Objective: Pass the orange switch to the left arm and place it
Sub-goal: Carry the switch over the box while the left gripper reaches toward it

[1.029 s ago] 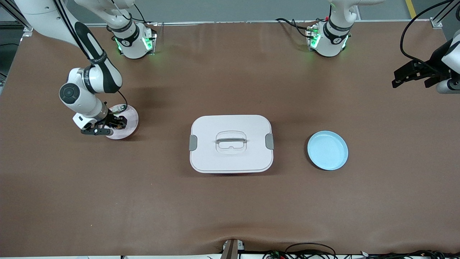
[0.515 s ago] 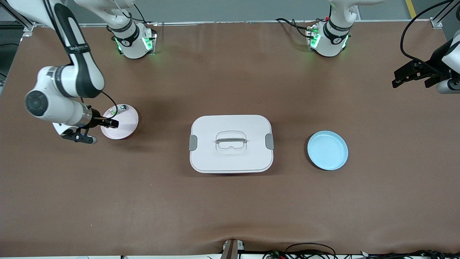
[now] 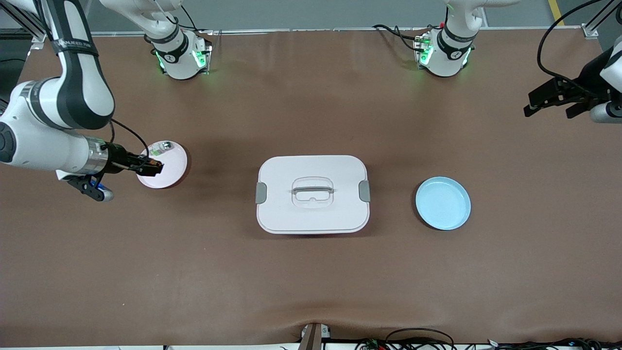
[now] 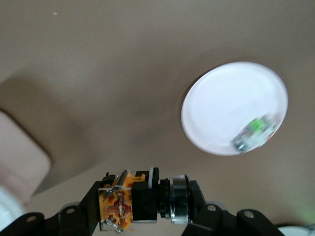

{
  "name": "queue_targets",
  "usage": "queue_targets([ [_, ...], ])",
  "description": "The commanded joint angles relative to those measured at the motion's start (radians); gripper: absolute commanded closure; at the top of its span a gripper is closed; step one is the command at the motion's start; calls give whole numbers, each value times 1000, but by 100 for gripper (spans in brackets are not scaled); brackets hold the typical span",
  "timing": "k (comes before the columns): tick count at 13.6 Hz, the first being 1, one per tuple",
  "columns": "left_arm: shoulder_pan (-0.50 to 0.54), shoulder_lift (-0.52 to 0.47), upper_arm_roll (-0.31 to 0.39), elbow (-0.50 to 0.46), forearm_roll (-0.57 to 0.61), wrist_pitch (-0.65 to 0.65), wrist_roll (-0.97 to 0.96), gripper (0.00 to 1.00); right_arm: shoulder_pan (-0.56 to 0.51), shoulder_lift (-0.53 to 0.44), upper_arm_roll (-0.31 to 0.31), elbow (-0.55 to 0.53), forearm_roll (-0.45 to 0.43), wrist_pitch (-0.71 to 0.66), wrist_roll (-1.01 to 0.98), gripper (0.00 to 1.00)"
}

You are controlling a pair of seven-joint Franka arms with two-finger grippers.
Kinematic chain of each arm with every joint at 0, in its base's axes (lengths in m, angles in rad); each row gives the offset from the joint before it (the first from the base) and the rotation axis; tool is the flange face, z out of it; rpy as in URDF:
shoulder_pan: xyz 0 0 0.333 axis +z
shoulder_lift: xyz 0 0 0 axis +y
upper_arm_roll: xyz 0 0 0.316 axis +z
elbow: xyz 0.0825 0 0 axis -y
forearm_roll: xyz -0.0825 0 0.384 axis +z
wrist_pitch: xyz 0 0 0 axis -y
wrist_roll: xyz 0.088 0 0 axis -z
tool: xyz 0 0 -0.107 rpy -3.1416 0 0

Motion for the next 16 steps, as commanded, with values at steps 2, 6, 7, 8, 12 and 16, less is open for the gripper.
queue_targets([
  [2,7,16,3,11,-248,-20,1,0,25,85,-1,208,60,-169,183,100],
  [6,-2,22,0,4,-359,-63,-28,0,99,86,-3,281,161,-206,366,100],
  [7,-1,26,0,-18,-419,-54,-78,0,126,91,-3,305,190,-204,430,100],
  [8,-2,23,0,-53,-456,-22,-103,0,154,106,-3,339,215,-206,499,100],
  [12,-7,12,-124,-144,-487,200,-155,0,269,183,-1,501,264,-229,761,100],
  [16,-10,41,-276,-167,-542,427,-276,0,331,247,-1,645,339,-237,944,100],
])
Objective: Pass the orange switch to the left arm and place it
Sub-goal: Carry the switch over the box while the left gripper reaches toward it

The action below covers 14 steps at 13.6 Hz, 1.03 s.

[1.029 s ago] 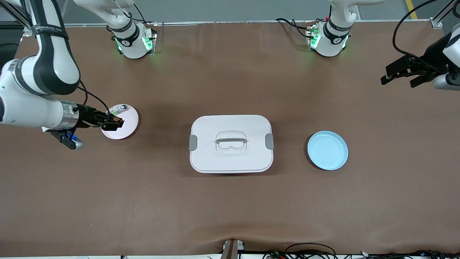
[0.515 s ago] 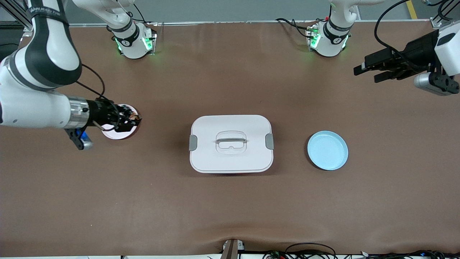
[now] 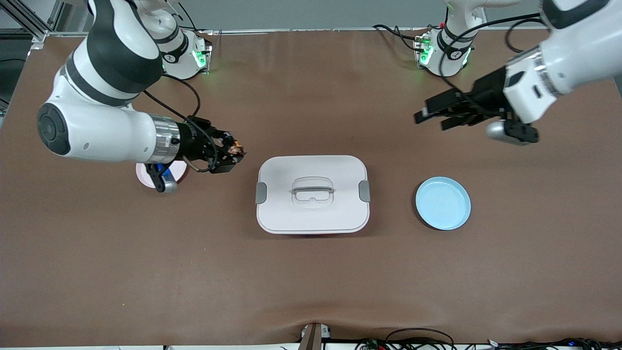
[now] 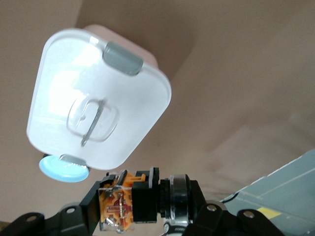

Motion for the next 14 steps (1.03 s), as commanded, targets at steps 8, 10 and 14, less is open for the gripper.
queue_targets([
  [8,1,111,-218,-11,-209,382,-160,0,167,94,-4,234,77,33,339,100],
  [10,-1,135,-246,-11,-209,425,-177,0,220,161,-15,299,73,33,406,100],
  [14,-30,145,-250,-8,-236,466,-206,0,251,255,-15,411,70,51,500,100],
])
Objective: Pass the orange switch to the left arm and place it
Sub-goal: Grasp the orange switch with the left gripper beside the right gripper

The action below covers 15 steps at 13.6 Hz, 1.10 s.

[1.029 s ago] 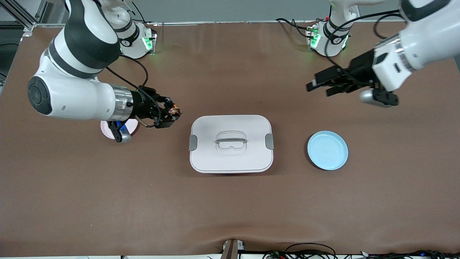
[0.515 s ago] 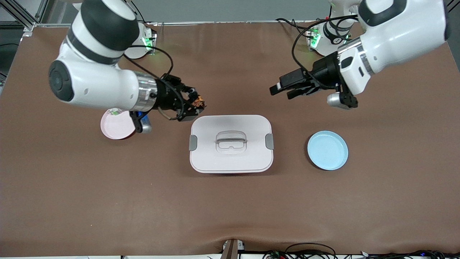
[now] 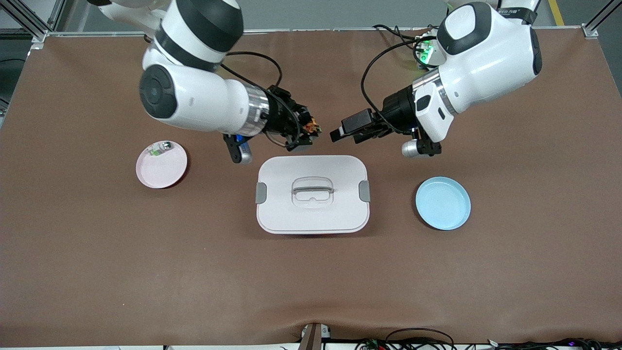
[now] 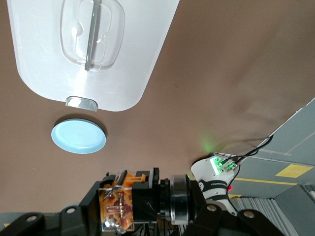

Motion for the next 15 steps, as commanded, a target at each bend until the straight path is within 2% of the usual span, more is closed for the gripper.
queue_targets([
  [1,-34,12,-6,7,-33,69,-24,0,14,74,-14,110,11,22,81,100],
  [7,-46,69,-6,5,-16,77,-7,0,14,81,-11,113,11,84,106,100],
  [15,-70,73,-6,10,-14,78,-9,0,14,87,-4,130,12,127,132,100],
])
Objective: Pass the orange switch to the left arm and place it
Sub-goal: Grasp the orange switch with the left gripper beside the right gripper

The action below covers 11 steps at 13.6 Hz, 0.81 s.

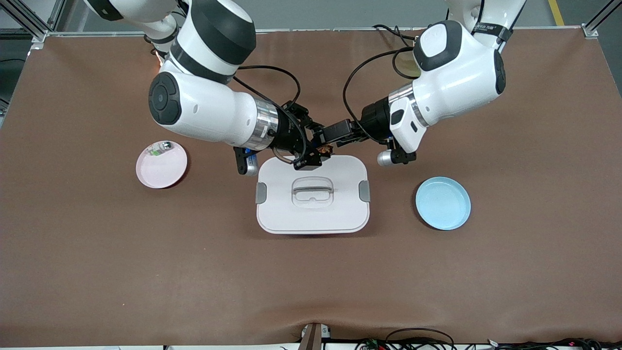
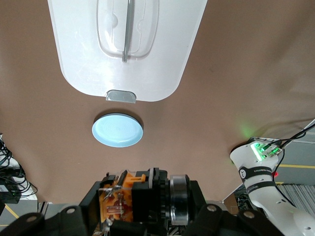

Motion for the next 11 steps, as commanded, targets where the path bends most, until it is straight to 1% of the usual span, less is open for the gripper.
queue_targets([
  [1,-4,-2,-5,5,-3,15,-3,0,4,25,-1,50,12,-2,25,100],
  [2,-4,-2,-5,5,-3,15,-6,6,4,27,-1,53,12,-2,25,100],
  [3,-4,-2,-5,5,-3,15,-7,22,4,27,0,54,12,-2,25,100],
  [4,-7,-2,-5,5,-3,15,-7,33,4,27,-1,57,13,-2,27,100],
  [7,-10,-4,-5,5,-1,21,-9,46,4,30,-1,60,13,-1,28,100],
  [8,-10,-4,-5,5,-3,23,-9,54,5,30,0,60,13,-2,28,100],
  [10,-10,-4,-5,4,-1,23,-11,75,5,30,0,60,13,-1,30,100],
  [11,-10,-5,-5,4,-1,23,-11,88,7,31,-1,60,13,4,37,100],
])
